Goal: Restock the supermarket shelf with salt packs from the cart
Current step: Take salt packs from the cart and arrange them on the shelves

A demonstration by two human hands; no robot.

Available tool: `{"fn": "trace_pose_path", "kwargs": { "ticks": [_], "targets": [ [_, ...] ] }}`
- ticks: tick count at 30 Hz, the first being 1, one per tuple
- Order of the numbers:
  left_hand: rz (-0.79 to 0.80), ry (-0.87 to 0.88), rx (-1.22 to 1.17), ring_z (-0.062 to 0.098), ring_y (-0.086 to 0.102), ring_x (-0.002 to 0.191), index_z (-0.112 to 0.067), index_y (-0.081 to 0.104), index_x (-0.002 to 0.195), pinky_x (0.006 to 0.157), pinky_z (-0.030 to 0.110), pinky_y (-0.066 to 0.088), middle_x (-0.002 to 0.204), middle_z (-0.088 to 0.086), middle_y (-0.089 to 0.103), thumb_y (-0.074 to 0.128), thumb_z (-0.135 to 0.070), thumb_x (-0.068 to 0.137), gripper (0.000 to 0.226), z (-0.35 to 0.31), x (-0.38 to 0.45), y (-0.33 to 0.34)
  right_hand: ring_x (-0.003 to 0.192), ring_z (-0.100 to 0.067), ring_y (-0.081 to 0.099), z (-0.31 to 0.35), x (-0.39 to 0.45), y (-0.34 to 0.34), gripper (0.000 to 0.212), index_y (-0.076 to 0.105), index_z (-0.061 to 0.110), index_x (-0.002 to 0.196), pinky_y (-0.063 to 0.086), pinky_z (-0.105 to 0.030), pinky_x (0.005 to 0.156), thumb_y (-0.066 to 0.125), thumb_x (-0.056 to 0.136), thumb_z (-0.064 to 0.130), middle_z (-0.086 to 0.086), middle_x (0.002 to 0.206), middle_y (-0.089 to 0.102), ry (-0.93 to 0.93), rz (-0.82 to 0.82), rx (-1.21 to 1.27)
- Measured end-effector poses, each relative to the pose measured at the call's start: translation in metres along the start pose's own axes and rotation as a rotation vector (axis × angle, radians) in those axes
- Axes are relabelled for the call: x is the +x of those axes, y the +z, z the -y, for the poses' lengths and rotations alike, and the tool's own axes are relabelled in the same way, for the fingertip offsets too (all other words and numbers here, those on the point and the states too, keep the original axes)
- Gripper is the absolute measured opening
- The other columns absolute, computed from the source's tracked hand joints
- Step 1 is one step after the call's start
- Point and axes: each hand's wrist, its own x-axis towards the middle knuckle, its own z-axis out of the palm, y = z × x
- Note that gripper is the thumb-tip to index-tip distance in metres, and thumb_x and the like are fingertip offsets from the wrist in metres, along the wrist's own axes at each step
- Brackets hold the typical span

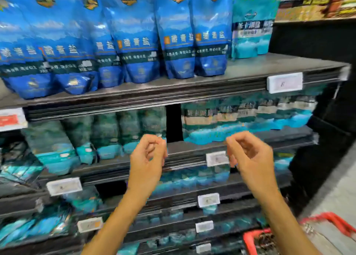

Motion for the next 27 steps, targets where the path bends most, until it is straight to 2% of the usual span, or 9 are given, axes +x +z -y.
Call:
{"fn": "trace_pose_path", "kwargs": {
  "ticks": [3,6,10,13,16,18,21,24,27],
  "targets": [
    [0.184,-0.106,-0.019,0.008,0.042,0.048,-0.029,0.056,0.075,0.044,0.014,0.033,0.060,-0.004,0.055,0.057,-0.018,0.097,0.025,0.032,-0.025,0.062,0.047,-0.003,0.047,-0.030,-0.037,-0.050,0.021,0.058,-0.001,0.074,0.039,-0.018,0.049,0.064,0.093,0.006,0.003,0.054,0.053,0.123,-0.131,-0.029],
    [0.355,-0.224,-0.018,0.010,0.044,0.049,-0.023,0.056,0.081,0.048,0.015,0.033,0.061,-0.006,0.056,0.055,-0.016,0.099,0.020,0.057,-0.046,0.123,0.048,-0.002,0.045,-0.049,-0.070,-0.100,0.020,0.060,0.011,0.071,0.038,-0.015,0.049,0.065,0.087,0.021,0.004,0.055,0.053,0.202,-0.300,-0.112],
    [0.660,-0.286,-0.031,0.013,0.045,0.050,-0.015,0.056,0.085,0.048,0.019,0.037,0.067,0.003,0.059,0.053,-0.022,0.100,0.017,0.082,-0.078,0.203,0.053,-0.016,0.049,-0.064,-0.122,-0.167,0.024,0.065,0.017,0.076,0.042,-0.034,0.050,0.063,0.089,0.037,-0.003,0.060,0.056,0.313,-0.508,-0.295],
    [0.858,-0.351,-0.086,0.010,0.044,0.048,-0.009,0.054,0.083,0.047,0.018,0.036,0.065,0.009,0.056,0.053,-0.015,0.100,0.018,0.095,-0.107,0.261,0.052,-0.012,0.054,-0.070,-0.166,-0.209,0.025,0.068,0.023,0.079,0.046,-0.033,0.050,0.063,0.085,0.047,-0.002,0.062,0.062,0.423,-0.719,-0.373],
    [1.029,-0.471,-0.119,0.003,0.044,0.043,-0.011,0.051,0.081,0.045,0.014,0.035,0.062,0.007,0.053,0.052,-0.005,0.098,0.019,0.103,-0.144,0.313,0.051,-0.007,0.057,-0.069,-0.214,-0.237,0.019,0.068,0.029,0.078,0.047,-0.026,0.051,0.065,0.091,0.043,0.001,0.063,0.065,0.525,-0.922,-0.463],
    [1.157,-0.523,-0.114,0.000,0.046,0.041,-0.012,0.050,0.082,0.043,0.012,0.036,0.061,0.006,0.051,0.050,-0.004,0.099,0.019,0.108,-0.173,0.342,0.049,-0.006,0.054,-0.063,-0.246,-0.252,0.019,0.067,0.031,0.075,0.045,-0.023,0.049,0.063,0.087,0.045,0.003,0.060,0.063,0.584,-1.061,-0.483],
    [1.363,-0.555,-0.079,0.002,0.050,0.047,-0.015,0.052,0.085,0.042,0.014,0.038,0.054,-0.009,0.054,0.050,-0.008,0.100,0.016,0.121,-0.219,0.376,0.049,-0.005,0.052,-0.055,-0.296,-0.269,0.020,0.066,0.029,0.071,0.044,-0.018,0.047,0.063,0.089,0.035,0.006,0.057,0.060,0.664,-1.263,-0.455],
    [1.547,-0.597,0.000,0.008,0.053,0.051,-0.020,0.055,0.084,0.048,0.022,0.039,0.058,-0.009,0.056,0.050,-0.009,0.100,0.021,0.139,-0.271,0.403,0.050,-0.010,0.048,-0.052,-0.348,-0.288,0.022,0.064,0.018,0.074,0.042,-0.023,0.049,0.060,0.096,0.016,0.008,0.053,0.057,0.760,-1.461,-0.450],
    [1.658,-0.653,0.119,0.012,0.055,0.053,-0.019,0.056,0.076,0.048,0.025,0.041,0.063,-0.001,0.061,0.050,0.000,0.097,0.028,0.162,-0.327,0.430,0.062,-0.018,0.047,-0.058,-0.401,-0.310,0.019,0.061,0.010,0.079,0.037,-0.028,0.057,0.058,0.098,0.011,-0.004,0.064,0.055,0.825,-1.618,-0.445]
  ]
}}
